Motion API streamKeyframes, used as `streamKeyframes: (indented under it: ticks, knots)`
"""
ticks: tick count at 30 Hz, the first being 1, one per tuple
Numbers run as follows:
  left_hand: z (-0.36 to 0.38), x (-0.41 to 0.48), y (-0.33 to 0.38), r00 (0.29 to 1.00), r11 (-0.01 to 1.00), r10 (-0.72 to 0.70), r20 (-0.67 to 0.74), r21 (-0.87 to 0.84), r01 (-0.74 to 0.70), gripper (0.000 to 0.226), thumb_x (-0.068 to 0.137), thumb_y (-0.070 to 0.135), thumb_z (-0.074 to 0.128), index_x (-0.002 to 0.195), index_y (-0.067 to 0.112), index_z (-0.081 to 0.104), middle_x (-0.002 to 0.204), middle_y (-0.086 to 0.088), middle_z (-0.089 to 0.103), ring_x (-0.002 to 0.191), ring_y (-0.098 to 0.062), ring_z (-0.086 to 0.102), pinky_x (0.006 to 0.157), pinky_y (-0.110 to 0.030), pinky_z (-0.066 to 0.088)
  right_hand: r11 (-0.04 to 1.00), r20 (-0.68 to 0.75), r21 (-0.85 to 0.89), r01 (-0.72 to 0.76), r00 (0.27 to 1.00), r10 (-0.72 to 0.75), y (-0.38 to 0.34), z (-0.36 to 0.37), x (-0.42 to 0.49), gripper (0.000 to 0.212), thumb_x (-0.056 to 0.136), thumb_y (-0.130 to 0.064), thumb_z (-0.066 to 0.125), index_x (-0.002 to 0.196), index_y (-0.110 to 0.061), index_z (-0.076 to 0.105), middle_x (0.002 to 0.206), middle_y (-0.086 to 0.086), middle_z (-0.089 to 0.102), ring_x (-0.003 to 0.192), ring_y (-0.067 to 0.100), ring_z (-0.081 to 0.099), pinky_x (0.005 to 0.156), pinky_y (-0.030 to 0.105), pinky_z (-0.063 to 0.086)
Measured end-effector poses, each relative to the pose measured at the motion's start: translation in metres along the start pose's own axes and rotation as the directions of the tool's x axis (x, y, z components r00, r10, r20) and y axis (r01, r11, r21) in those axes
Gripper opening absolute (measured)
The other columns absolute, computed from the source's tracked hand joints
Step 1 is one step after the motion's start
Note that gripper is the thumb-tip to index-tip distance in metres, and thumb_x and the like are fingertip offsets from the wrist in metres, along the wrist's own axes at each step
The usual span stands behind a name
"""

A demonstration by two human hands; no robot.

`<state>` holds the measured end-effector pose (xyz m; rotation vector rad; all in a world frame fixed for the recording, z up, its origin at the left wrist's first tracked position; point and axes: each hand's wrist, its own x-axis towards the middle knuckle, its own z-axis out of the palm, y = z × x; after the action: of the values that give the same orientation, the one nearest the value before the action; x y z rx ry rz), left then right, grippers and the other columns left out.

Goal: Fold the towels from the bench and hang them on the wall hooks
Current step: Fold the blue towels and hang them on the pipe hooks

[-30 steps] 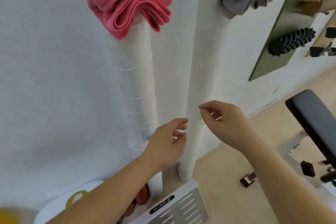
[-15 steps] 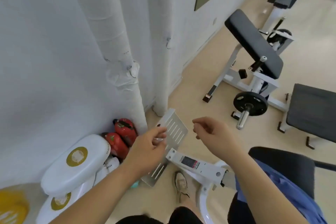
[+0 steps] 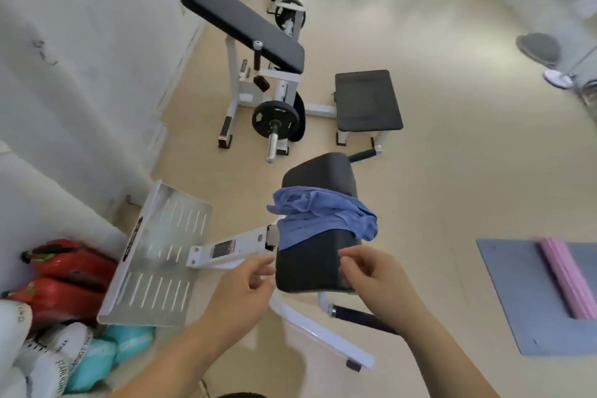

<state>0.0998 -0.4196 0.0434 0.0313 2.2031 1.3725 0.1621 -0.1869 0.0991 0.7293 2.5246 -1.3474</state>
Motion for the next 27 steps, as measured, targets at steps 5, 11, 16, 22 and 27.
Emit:
streamKeyframes:
  ticks: [5, 11, 16, 22, 27]
  knots:
    - [0.128, 0.002, 0.036, 1.000, 1.000, 0.014, 0.025, 0.020, -0.014, 0.034, 0.095, 0.012, 0.065, 0.123, 0.032, 0.062, 0.108, 0.010, 0.070, 0.099, -0.006, 0.067, 0.093, -0.021, 0.053, 0.983, -0.052, 0.145, -0.115, 0.991, 0.124, 0.099, -0.090, -0.019, 0.020, 0.096, -0.019, 0.056, 0.094, -0.029, 0.073, 0.086, 0.002, 0.076, 0.078, 0.016, 0.073, 0.078, 0.034, 0.059]
    - [0.221, -0.001, 0.055, 0.994, 0.995, -0.095, 0.058, -0.005, 0.095, 0.038, 0.098, 0.016, 0.062, 0.130, 0.034, 0.058, 0.120, 0.019, 0.063, 0.110, 0.000, 0.061, 0.095, -0.016, 0.047, 0.951, 0.003, 0.244, -0.189, 0.981, 0.194, 0.152, -0.143, -0.001, 0.020, 0.099, -0.018, 0.055, 0.108, -0.024, 0.071, 0.088, 0.002, 0.077, 0.076, 0.017, 0.074, 0.077, 0.034, 0.060]
    - [0.227, 0.056, 0.064, 0.975, 0.982, -0.185, -0.122, -0.063, 0.178, 0.032, 0.100, 0.017, 0.059, 0.131, 0.022, 0.062, 0.115, 0.012, 0.066, 0.105, -0.004, 0.061, 0.086, -0.016, 0.046, 0.965, 0.070, 0.195, -0.177, 0.984, 0.167, 0.138, -0.158, 0.062, 0.022, 0.100, -0.020, 0.053, 0.113, -0.027, 0.068, 0.091, 0.001, 0.077, 0.078, 0.015, 0.074, 0.083, 0.040, 0.062]
    - [0.255, 0.151, 0.075, 0.937, 0.971, -0.237, -0.256, -0.091, 0.221, 0.015, 0.101, 0.023, 0.057, 0.093, 0.037, 0.058, 0.093, 0.014, 0.063, 0.084, -0.002, 0.058, 0.068, -0.011, 0.042, 0.976, 0.147, 0.130, -0.172, 0.977, 0.153, 0.129, -0.152, 0.138, 0.023, 0.101, -0.018, 0.052, 0.116, -0.031, 0.064, 0.092, 0.002, 0.074, 0.081, 0.015, 0.073, 0.073, 0.024, 0.057]
    - [0.294, 0.202, 0.073, 0.855, 0.913, -0.405, -0.325, -0.196, 0.358, 0.019, 0.098, 0.025, 0.063, 0.115, 0.017, 0.065, 0.105, 0.001, 0.068, 0.095, -0.017, 0.064, 0.082, -0.027, 0.052, 0.989, 0.295, 0.042, -0.142, 0.947, 0.124, 0.138, -0.163, 0.192, 0.023, 0.100, -0.013, 0.052, 0.116, -0.023, 0.066, 0.092, 0.009, 0.074, 0.083, 0.022, 0.072, 0.063, 0.016, 0.054]
